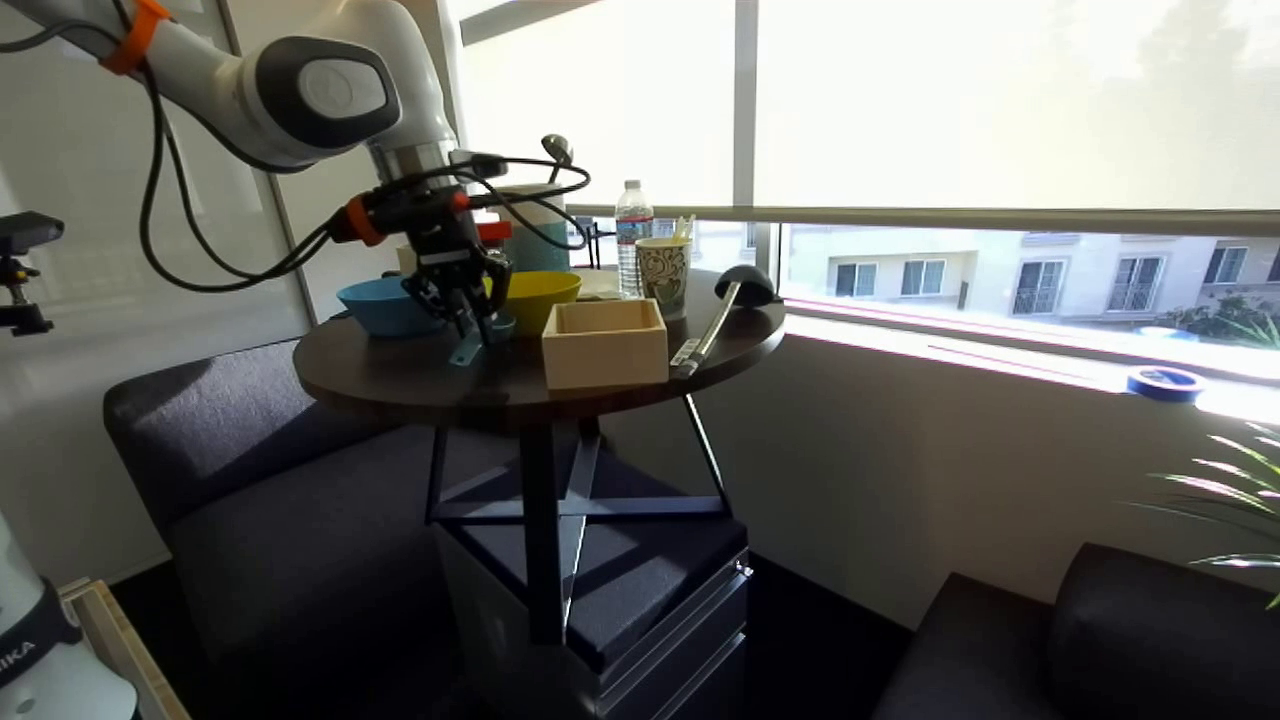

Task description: Put some of the contents of the yellow bowl onto the blue ladle on the table and then pour the contents of the blue ladle into the blue bowl

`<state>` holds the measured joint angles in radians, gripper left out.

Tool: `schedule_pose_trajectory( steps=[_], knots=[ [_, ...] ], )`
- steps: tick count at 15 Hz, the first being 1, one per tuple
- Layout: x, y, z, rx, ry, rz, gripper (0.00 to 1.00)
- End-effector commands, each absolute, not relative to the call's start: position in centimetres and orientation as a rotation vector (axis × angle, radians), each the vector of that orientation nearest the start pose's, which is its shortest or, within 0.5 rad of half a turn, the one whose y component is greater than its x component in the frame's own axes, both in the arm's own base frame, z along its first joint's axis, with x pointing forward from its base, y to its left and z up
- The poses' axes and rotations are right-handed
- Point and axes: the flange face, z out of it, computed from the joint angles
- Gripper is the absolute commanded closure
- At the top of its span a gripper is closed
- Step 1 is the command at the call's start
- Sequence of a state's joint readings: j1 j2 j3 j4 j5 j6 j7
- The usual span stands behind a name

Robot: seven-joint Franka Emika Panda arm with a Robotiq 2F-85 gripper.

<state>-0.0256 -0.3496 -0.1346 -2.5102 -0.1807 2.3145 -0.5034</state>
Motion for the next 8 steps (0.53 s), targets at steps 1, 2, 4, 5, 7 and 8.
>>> schedule_pose_trajectory(
  steps=[1,2,4,5,7,8],
  knots=[
    [42.0,-6.4,43.6,-3.219,-0.798,-0.174,0.94],
    [41.8,-6.2,44.1,-3.224,-0.815,-0.167,0.94],
    [41.5,-5.8,44.6,-3.233,-0.839,-0.14,0.94],
    [41.3,-5.7,44.9,-3.236,-0.852,-0.132,0.94],
    [40.9,-5.2,45.6,-3.238,-0.876,-0.119,0.94],
    [40.8,-4.9,46.0,-3.24,-0.886,-0.118,0.94]
  ],
)
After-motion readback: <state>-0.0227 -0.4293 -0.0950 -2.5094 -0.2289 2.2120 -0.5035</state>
